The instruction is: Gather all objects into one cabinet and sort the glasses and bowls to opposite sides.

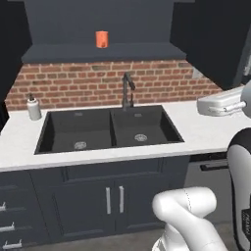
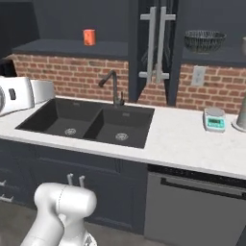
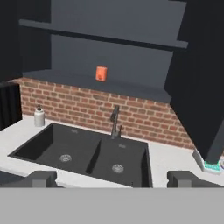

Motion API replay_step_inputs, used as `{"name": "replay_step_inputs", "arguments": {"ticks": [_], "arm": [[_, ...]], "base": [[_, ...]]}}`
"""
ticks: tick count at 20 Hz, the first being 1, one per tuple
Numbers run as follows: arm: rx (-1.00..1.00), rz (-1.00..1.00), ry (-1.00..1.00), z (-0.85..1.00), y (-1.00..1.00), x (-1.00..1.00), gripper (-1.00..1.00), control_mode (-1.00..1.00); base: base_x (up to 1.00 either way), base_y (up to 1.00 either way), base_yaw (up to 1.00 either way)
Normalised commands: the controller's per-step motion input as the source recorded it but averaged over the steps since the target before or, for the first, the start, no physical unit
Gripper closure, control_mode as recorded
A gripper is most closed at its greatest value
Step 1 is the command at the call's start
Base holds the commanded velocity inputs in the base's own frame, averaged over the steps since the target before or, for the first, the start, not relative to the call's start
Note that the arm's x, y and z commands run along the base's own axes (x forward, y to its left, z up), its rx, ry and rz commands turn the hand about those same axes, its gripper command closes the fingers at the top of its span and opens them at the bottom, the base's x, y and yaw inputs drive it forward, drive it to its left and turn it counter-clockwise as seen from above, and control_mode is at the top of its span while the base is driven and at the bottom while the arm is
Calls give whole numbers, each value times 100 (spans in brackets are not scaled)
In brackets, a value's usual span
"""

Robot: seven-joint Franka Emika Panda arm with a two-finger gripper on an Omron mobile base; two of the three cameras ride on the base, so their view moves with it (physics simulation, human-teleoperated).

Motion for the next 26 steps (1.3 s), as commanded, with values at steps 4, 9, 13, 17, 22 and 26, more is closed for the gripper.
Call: {"name": "replay_step_inputs", "arguments": {"ticks": [4, 9, 13, 17, 22, 26], "arm": [[0, 0, 0, 0, 0, 0, -100, 100], [0, 0, 0, 0, 0, 0, -100, 100], [0, 0, 0, 0, 0, 0, -100, 100], [0, 0, 0, 0, 0, 0, -100, 100], [0, 0, 0, 0, 0, 0, -100, 100], [0, 0, 0, 0, 0, 0, -100, 100]], "base": [[19, 81, -1], [41, 74, 1], [67, 18, -13], [57, 8, -17], [17, 18, 0], [37, 1, 0]]}}
